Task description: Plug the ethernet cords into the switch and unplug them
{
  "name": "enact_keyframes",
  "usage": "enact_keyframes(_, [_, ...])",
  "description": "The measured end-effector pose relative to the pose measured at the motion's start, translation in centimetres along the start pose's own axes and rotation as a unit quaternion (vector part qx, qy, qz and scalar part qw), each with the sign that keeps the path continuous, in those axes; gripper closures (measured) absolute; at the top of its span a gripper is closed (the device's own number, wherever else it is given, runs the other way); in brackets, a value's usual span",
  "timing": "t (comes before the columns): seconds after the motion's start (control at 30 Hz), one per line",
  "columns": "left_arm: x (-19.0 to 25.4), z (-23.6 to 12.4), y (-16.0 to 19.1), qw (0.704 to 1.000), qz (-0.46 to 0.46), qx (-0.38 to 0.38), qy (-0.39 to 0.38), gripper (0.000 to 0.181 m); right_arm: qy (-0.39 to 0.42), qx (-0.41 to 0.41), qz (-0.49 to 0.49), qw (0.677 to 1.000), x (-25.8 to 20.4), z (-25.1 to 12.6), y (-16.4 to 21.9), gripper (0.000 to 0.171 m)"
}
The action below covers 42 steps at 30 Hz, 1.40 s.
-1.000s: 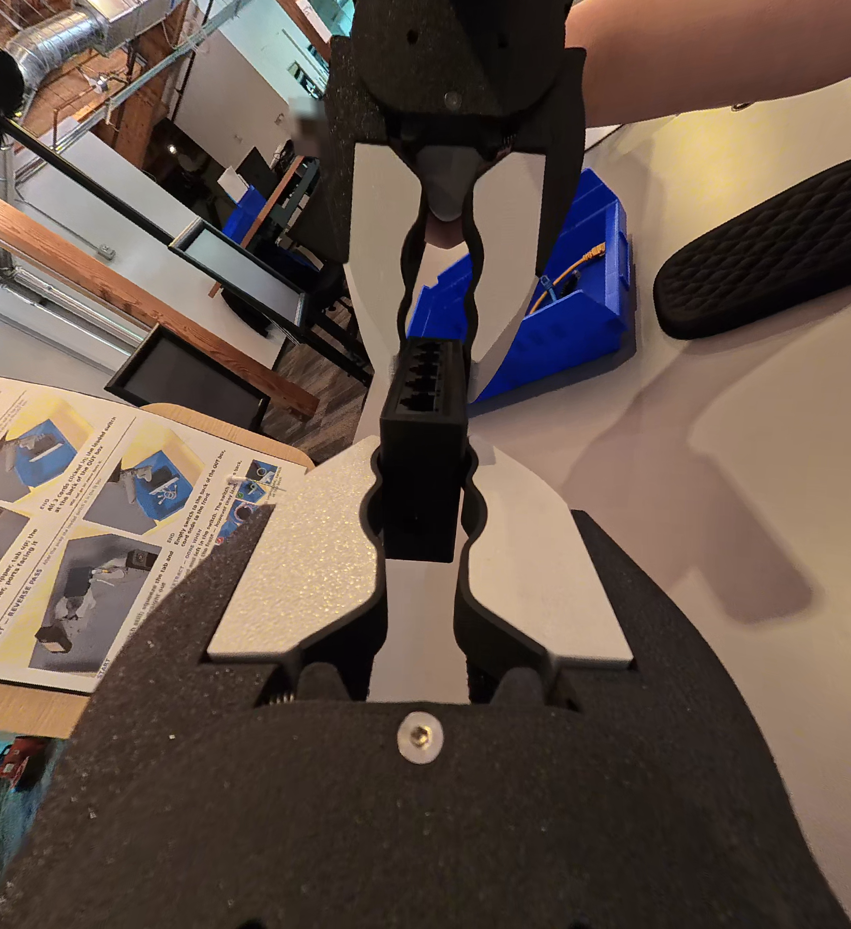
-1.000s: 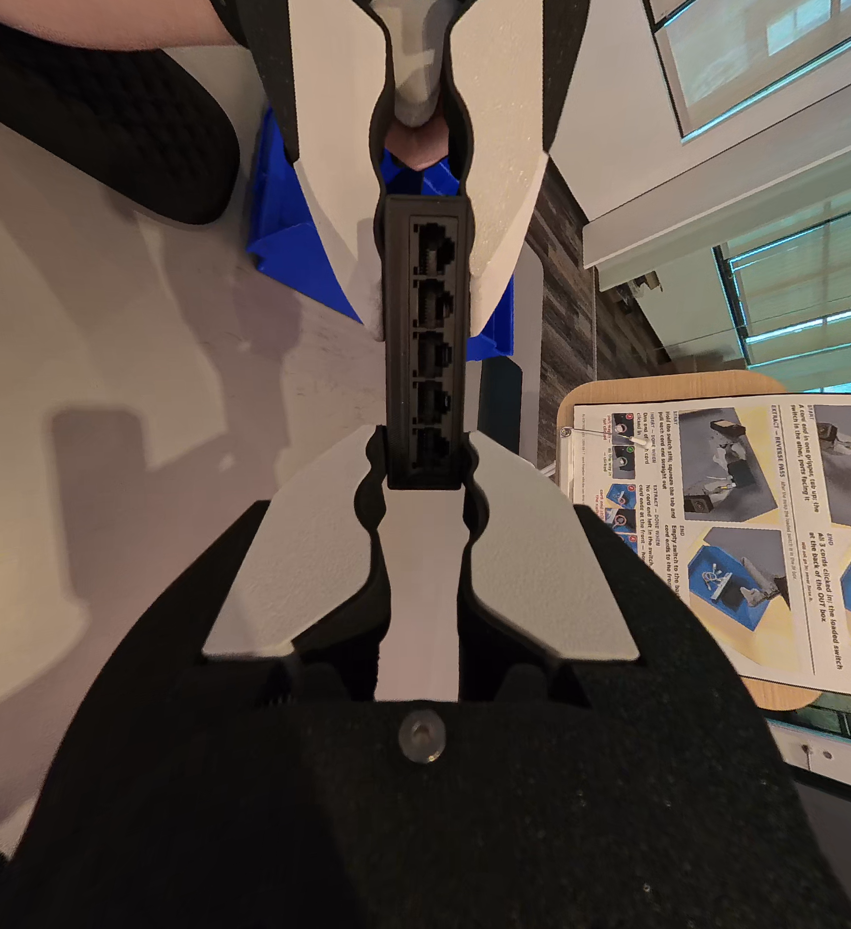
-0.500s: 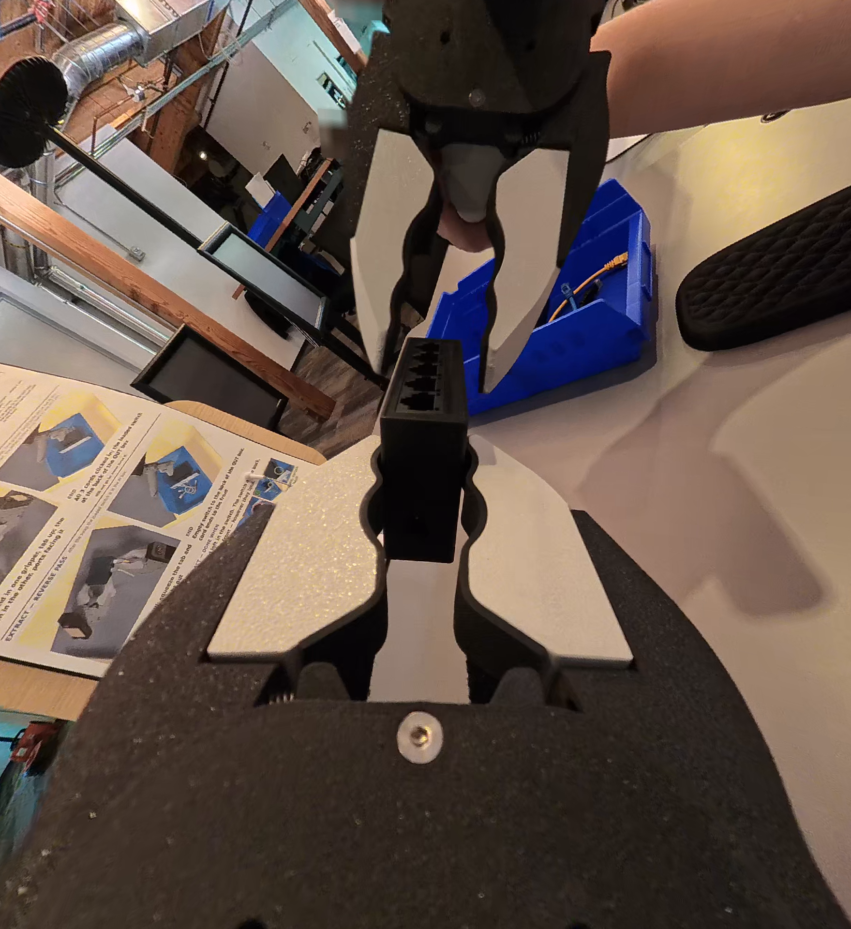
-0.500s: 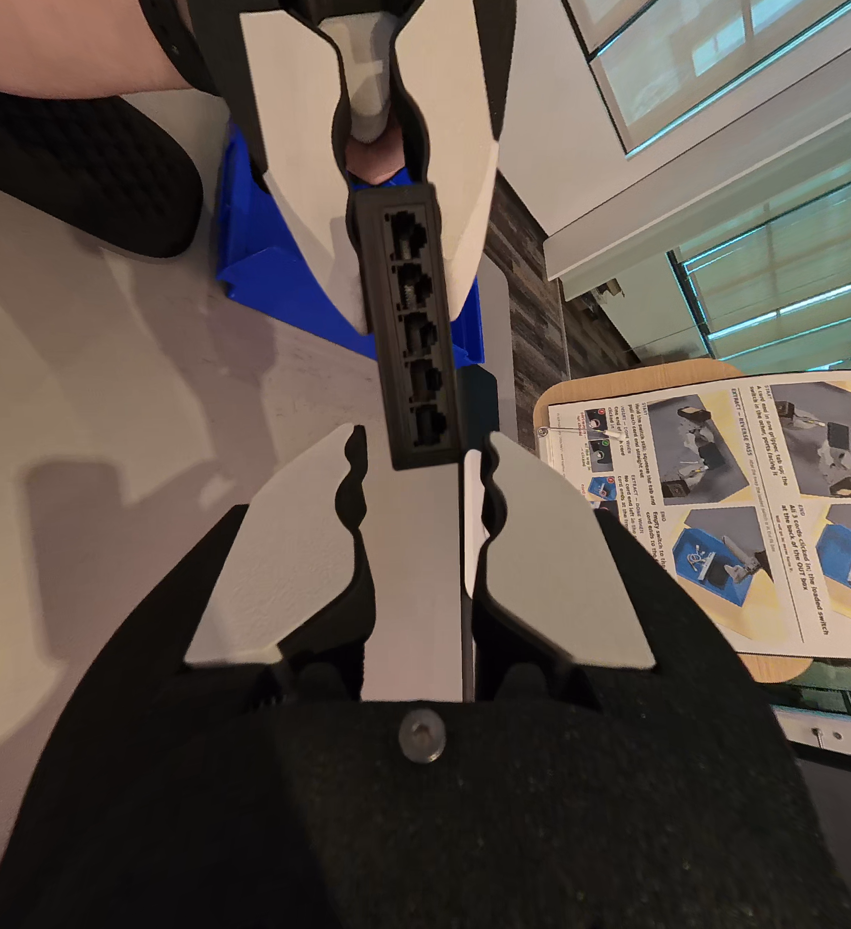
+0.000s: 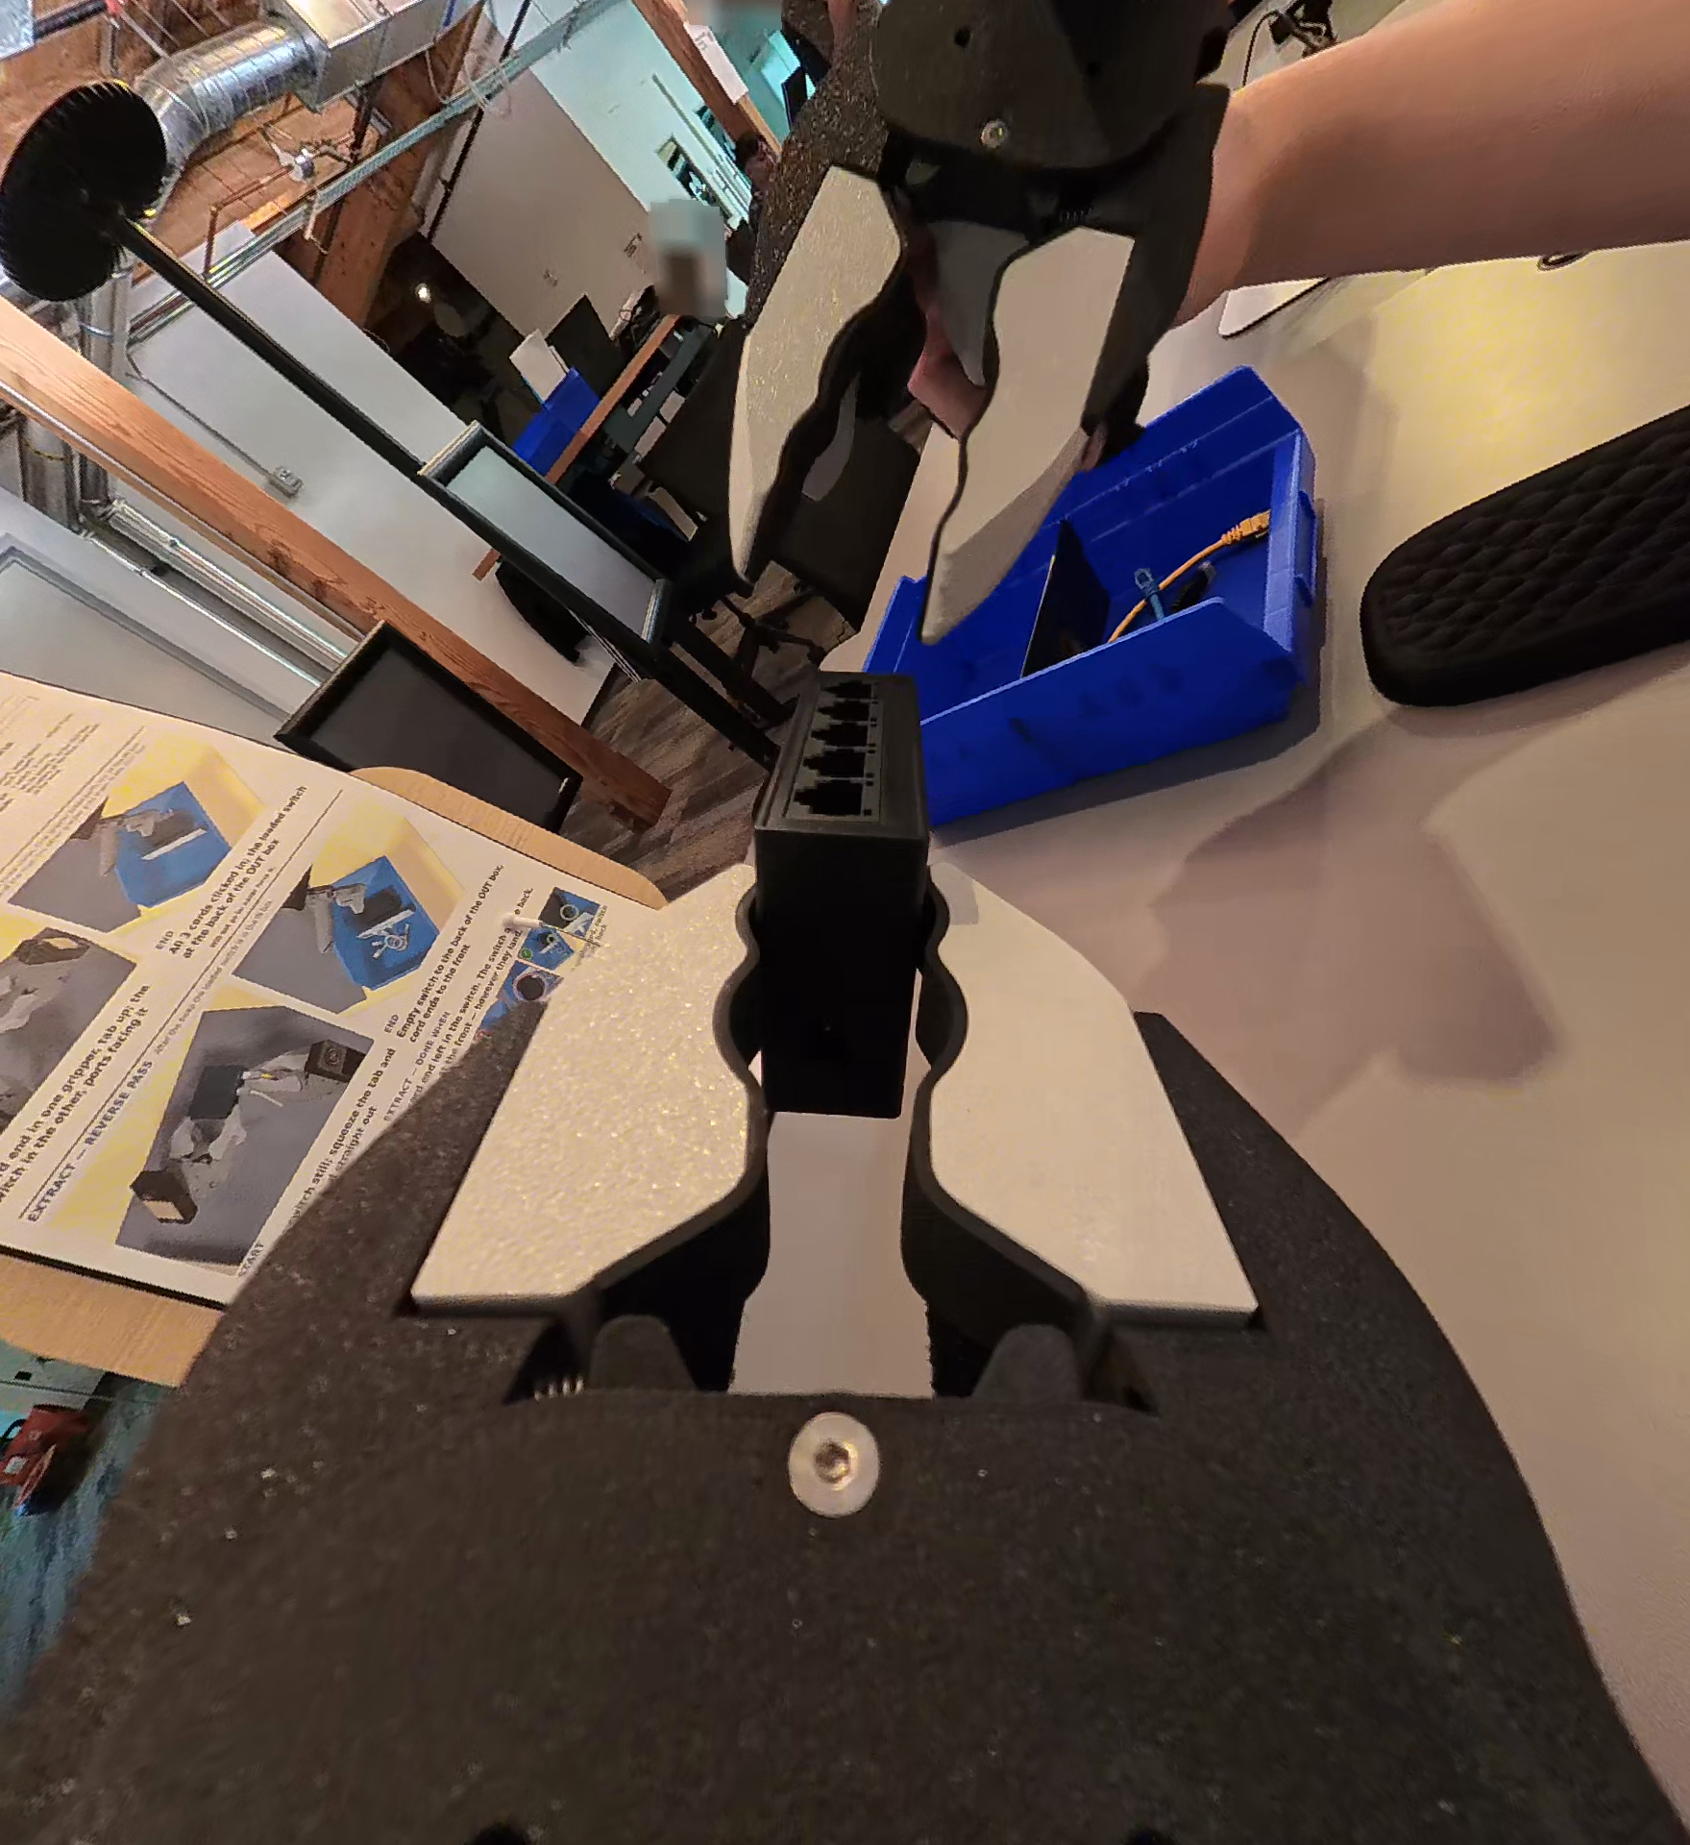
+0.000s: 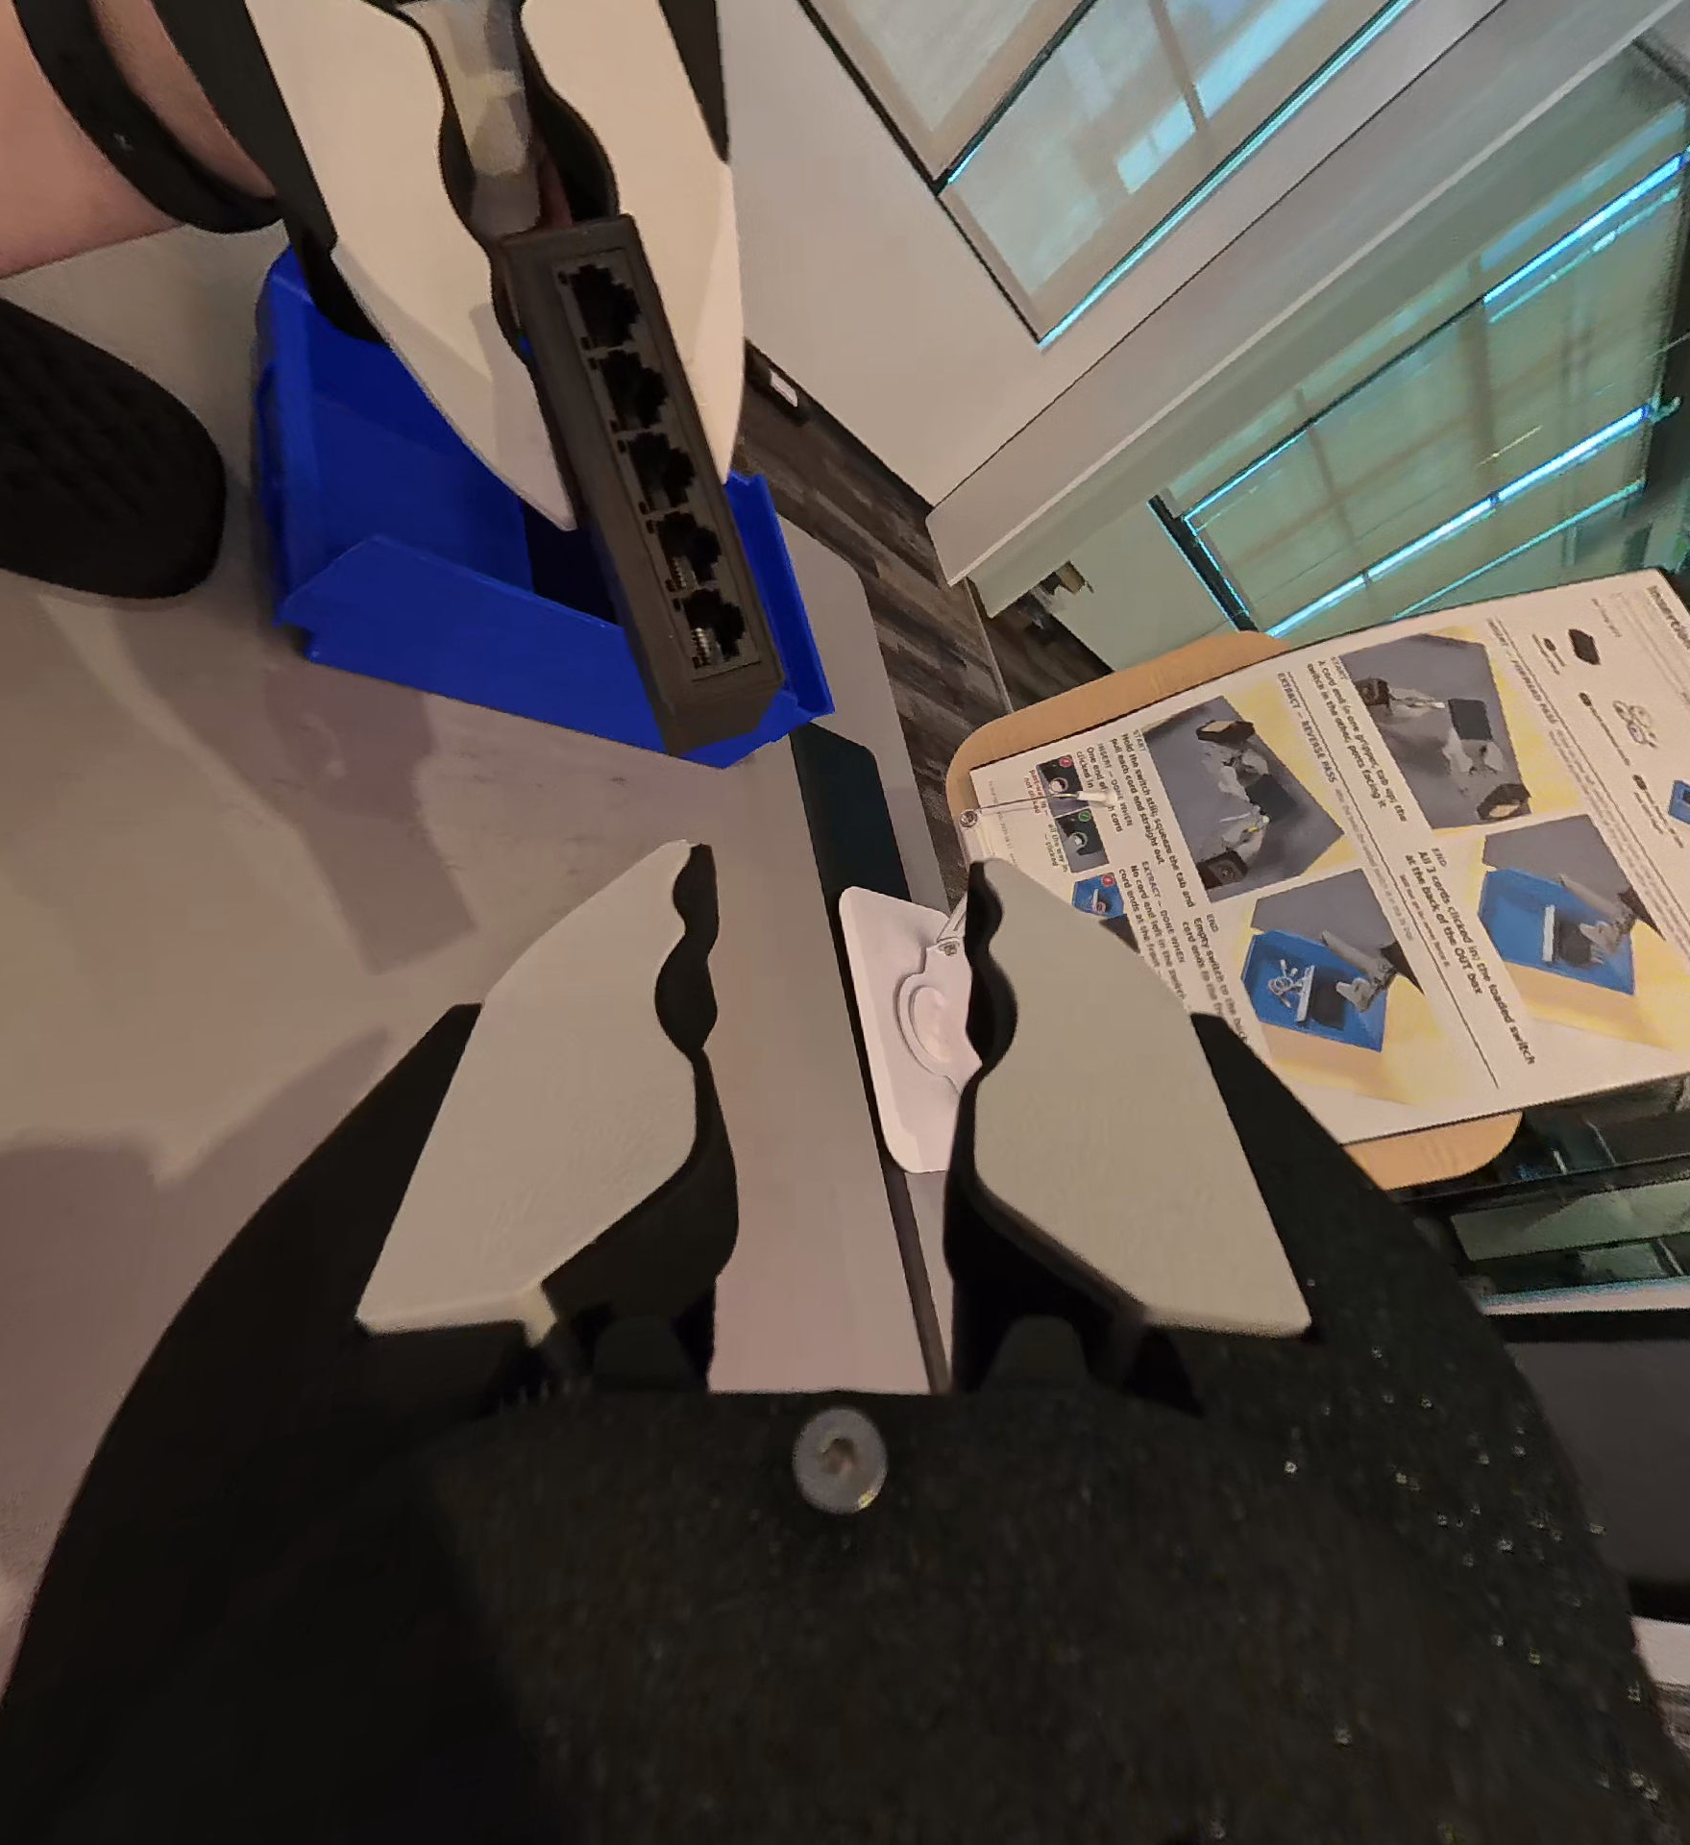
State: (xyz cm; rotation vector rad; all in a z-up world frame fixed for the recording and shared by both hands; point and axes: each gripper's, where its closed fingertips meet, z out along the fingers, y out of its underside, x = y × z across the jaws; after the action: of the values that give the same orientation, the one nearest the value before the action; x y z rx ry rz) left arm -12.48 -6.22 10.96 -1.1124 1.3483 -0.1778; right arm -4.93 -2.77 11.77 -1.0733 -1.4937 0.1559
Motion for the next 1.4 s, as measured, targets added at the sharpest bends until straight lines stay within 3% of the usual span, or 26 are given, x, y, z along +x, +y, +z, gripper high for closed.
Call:
enact_keyframes(0.23, [0.7,0.9,0.5,1.000,-0.001,-0.010,0.014,0.154,-0.051,-0.021,0.016,0.998,-1.7,0.8,0.1,0.110])
enact_keyframes(0.63, [1.5,2.0,1.3,0.999,0.004,-0.027,0.028,0.155,-0.124,-0.048,-0.057,0.990,-4.6,3.5,-2.0,0.120])
enact_keyframes(1.07, [2.0,2.2,1.3,0.999,0.008,-0.030,0.038,0.155,-0.135,-0.064,-0.073,0.986,-5.1,4.4,-1.4,0.145])
enact_keyframes(1.4, [2.5,2.6,1.6,0.998,-0.004,-0.026,0.057,0.151,-0.108,-0.078,-0.104,0.986,-5.2,4.1,-0.6,0.146])
